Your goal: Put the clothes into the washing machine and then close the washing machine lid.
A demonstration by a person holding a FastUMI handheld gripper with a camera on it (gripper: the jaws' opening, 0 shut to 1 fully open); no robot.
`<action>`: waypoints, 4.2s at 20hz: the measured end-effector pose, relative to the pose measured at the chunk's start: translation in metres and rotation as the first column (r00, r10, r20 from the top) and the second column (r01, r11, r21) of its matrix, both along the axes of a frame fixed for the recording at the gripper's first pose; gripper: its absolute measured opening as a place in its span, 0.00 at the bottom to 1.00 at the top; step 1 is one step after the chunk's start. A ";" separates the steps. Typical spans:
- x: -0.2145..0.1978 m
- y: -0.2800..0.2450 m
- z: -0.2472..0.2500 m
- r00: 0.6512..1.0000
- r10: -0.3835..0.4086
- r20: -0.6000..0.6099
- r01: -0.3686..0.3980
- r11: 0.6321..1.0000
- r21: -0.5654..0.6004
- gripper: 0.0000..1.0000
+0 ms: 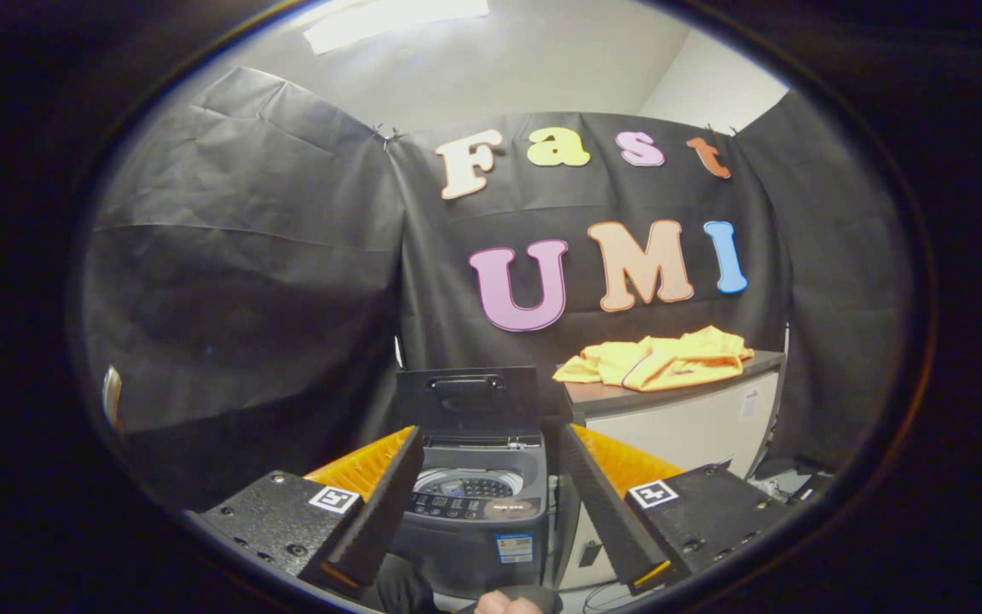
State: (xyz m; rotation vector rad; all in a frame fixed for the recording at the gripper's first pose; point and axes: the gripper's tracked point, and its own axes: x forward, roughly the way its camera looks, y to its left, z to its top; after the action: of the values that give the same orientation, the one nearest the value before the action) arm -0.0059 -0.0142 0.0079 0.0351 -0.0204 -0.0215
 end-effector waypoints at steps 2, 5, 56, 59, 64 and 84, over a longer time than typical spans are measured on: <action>0.000 0.001 0.000 1.000 0.002 -0.003 -0.002 1.000 0.000 0.99; 0.001 0.002 -0.003 1.000 0.003 -0.012 -0.003 1.000 -0.002 0.99; 0.152 -0.191 0.030 0.962 -0.261 -0.076 0.258 0.965 -0.049 1.00; 0.172 -0.207 0.033 0.959 -0.264 -0.103 0.261 0.965 -0.040 1.00; 0.201 -0.241 0.035 0.944 -0.304 -0.128 0.300 0.952 -0.050 1.00; 0.271 -0.288 -0.036 0.874 -0.306 -0.377 0.301 0.951 -0.072 0.86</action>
State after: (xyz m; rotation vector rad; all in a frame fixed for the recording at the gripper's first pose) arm 0.2653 -0.3025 -0.0284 0.0162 0.3701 -0.3447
